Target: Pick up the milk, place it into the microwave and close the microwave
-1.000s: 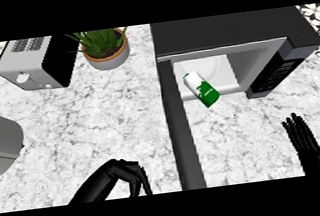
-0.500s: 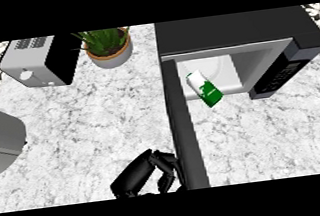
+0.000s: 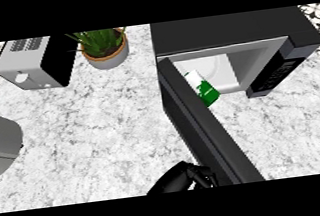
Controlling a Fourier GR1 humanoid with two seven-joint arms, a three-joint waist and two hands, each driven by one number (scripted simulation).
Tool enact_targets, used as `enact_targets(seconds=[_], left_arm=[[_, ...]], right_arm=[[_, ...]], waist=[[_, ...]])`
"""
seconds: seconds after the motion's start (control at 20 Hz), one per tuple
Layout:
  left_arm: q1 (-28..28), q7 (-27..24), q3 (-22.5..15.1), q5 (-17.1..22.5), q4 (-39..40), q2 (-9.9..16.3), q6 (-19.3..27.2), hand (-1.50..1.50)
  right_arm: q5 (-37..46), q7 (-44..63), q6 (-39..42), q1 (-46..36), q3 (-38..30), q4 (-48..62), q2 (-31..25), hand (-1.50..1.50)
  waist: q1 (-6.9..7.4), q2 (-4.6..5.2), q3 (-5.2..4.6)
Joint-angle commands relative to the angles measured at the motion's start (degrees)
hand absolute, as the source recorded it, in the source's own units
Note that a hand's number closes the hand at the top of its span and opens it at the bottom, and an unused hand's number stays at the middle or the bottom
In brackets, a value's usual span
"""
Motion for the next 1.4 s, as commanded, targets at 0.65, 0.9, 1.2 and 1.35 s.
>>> enact_targets(seconds=[0.65,0.9,1.2,1.35], left_arm=[[-18.9,5.8,-17.8,16.7,4.6,-0.3,27.6,1.5],[-22.7,5.0,-17.1,20.6,5.1,-0.3,34.4,1.5],[-29.0,3.5,-13.3,25.6,8.7,-0.4,38.6,1.5],[-32.3,3.9,-12.3,28.1,10.3,-0.4,41.0,1.5]], right_arm=[[-10.6,9.2,6.7,-0.3,5.1,-20.3,-6.7,-1.5],[-12.5,12.1,6.0,-0.3,6.6,-23.9,-7.2,-1.5],[-16.5,15.3,6.0,0.4,5.9,-27.4,-9.4,-1.5],[-17.1,16.4,5.3,0.4,6.3,-28.5,-9.6,-1.5]], waist=[[-5.12,0.78,-0.2],[-6.45,1.1,-0.26],[-8.46,1.79,-0.32],[-9.03,1.96,-0.24]])
